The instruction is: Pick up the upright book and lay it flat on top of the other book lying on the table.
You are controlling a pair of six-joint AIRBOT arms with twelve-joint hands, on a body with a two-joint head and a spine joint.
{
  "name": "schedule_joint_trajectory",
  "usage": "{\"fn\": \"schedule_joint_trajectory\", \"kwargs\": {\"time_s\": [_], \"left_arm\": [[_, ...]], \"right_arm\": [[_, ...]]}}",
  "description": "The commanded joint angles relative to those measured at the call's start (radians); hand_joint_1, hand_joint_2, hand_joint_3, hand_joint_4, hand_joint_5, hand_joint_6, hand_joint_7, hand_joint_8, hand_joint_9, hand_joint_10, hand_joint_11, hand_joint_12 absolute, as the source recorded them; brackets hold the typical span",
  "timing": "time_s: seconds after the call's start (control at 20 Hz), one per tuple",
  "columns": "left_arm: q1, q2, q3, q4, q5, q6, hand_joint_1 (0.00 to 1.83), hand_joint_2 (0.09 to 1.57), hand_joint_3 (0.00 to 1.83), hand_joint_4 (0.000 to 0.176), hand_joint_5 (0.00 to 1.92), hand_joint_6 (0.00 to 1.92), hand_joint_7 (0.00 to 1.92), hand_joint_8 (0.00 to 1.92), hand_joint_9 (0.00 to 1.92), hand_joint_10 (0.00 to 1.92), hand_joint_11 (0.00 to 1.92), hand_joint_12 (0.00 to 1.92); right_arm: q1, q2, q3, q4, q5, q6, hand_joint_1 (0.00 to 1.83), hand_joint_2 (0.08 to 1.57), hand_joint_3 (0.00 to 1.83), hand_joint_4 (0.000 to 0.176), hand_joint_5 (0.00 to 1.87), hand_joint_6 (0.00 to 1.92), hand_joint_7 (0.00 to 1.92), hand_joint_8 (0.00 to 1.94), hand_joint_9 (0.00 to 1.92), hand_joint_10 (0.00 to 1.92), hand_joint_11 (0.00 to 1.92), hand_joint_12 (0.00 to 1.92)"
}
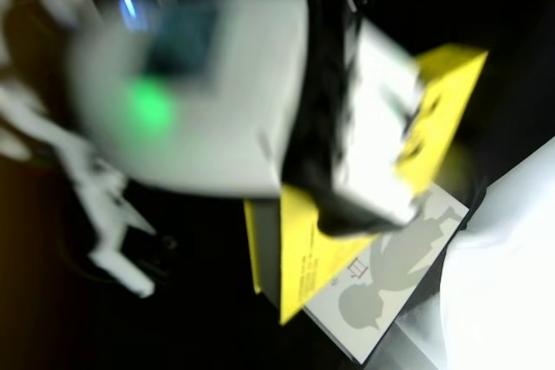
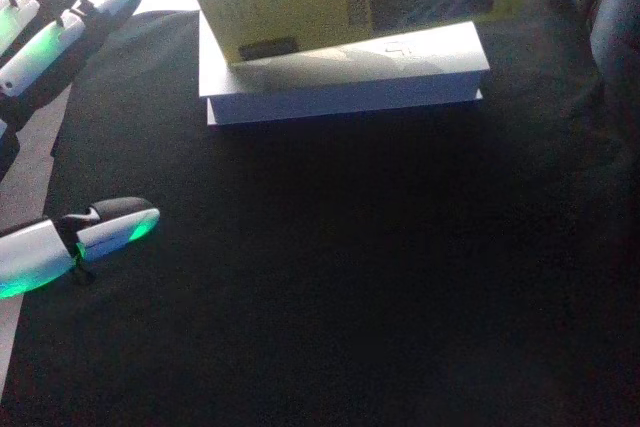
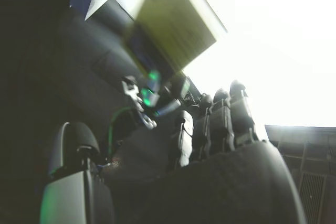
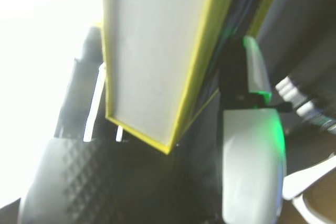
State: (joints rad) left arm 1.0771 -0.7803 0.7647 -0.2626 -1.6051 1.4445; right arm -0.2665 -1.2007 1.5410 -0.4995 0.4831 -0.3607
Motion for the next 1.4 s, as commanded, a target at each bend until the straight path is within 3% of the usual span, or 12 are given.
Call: {"fn": "schedule_joint_trajectory", "kwargs": {"time_s": [0.0,0.3,0.4,0.45,0.55,0.6,0.65,0.8,1.0,1.15,1.2,1.35], "left_arm": [[-0.008,0.009,0.003,0.011,-0.126,0.000,0.55,1.03,0.01,0.161,0.00,0.00,0.00,0.00,0.00,0.00,0.00,0.00],[-0.008,0.012,0.002,0.008,-0.127,0.000,0.55,1.05,0.02,0.151,0.00,0.00,0.00,0.00,0.00,0.00,0.00,0.00],[-0.008,0.012,0.001,0.005,-0.127,0.000,0.53,1.05,0.02,0.145,0.00,0.00,0.00,0.00,0.00,0.00,0.00,0.00],[-0.008,0.011,0.001,0.003,-0.127,0.000,0.52,1.05,0.02,0.141,0.00,0.00,0.00,0.00,0.00,0.00,0.00,0.00],[-0.008,0.012,0.001,0.000,-0.127,0.000,0.50,1.06,0.02,0.146,0.00,0.00,0.00,0.00,0.00,0.00,0.00,0.00],[-0.008,0.012,0.001,-0.002,-0.127,0.000,0.50,1.07,0.02,0.142,0.00,0.00,0.00,0.00,0.00,0.00,0.00,0.00],[-0.008,0.012,0.001,-0.002,-0.127,0.000,0.50,1.07,0.02,0.142,0.00,0.00,0.00,0.00,0.00,0.00,0.00,0.00],[-0.008,0.012,0.001,-0.007,-0.127,0.000,0.49,1.07,0.02,0.160,0.00,0.00,0.00,0.00,0.00,0.00,0.00,0.00],[-0.008,0.011,0.002,-0.010,-0.127,0.000,0.50,1.09,0.02,0.141,0.00,0.00,0.00,0.00,0.00,0.00,0.00,0.00],[-0.008,0.010,0.002,-0.011,-0.127,0.000,0.48,1.08,0.01,0.145,0.00,0.00,0.00,0.00,0.00,0.00,0.00,0.00],[-0.008,0.011,0.002,-0.011,-0.127,0.000,0.49,1.07,0.01,0.151,0.00,0.00,0.00,0.00,0.00,0.00,0.00,0.00],[-0.007,0.011,0.001,-0.013,-0.127,0.000,0.47,1.07,0.00,0.128,0.00,0.00,0.00,0.00,0.00,0.00,0.00,0.00]], "right_arm": [[-0.002,-0.002,0.007,0.037,0.103,-0.002,1.25,1.15,0.00,0.000,0.77,1.11,1.05,1.10,1.13,1.36,0.92,1.79],[-0.090,-0.030,0.034,0.098,0.114,-0.001,1.22,1.22,0.00,0.000,0.71,1.19,0.88,1.39,1.02,1.72,0.91,1.91],[-0.110,-0.034,0.039,0.106,0.104,0.007,1.01,1.35,0.00,0.000,0.54,1.58,0.72,0.84,0.75,1.41,0.58,1.76],[-0.128,-0.037,0.040,0.106,0.103,0.018,0.71,1.41,0.01,0.000,0.30,1.01,0.67,0.49,0.61,1.24,0.41,1.68],[-0.142,-0.040,0.040,0.106,0.102,0.033,0.34,1.40,0.00,0.000,0.09,0.40,0.38,0.07,0.31,0.68,0.02,1.53],[-0.147,-0.040,0.039,0.105,0.103,0.041,0.18,1.32,0.00,0.000,0.00,0.03,0.03,0.00,0.07,0.27,0.00,1.01],[-0.151,-0.039,0.035,0.104,0.103,0.043,0.18,1.32,0.00,0.000,0.00,0.03,0.03,0.00,0.07,0.27,0.00,1.01],[-0.154,-0.038,0.031,0.100,0.102,0.048,0.00,1.21,0.00,0.038,0.00,0.00,0.00,0.00,0.00,0.00,0.00,0.05],[-0.155,-0.036,0.030,0.072,0.112,0.106,0.08,1.03,0.00,0.082,0.00,0.00,0.00,0.00,0.00,0.00,0.00,0.00],[-0.155,-0.024,0.029,0.071,0.131,0.139,0.21,1.00,0.00,0.056,0.00,0.00,0.00,0.00,0.00,0.00,0.00,0.02],[-0.154,-0.018,0.031,0.071,0.153,0.178,0.03,1.04,0.01,0.103,0.00,0.00,0.00,0.00,0.00,0.00,0.00,0.00],[-0.154,0.017,0.007,0.079,0.253,0.257,0.09,1.08,0.02,0.075,0.00,0.00,0.00,0.00,0.00,0.00,0.00,0.00]]}}
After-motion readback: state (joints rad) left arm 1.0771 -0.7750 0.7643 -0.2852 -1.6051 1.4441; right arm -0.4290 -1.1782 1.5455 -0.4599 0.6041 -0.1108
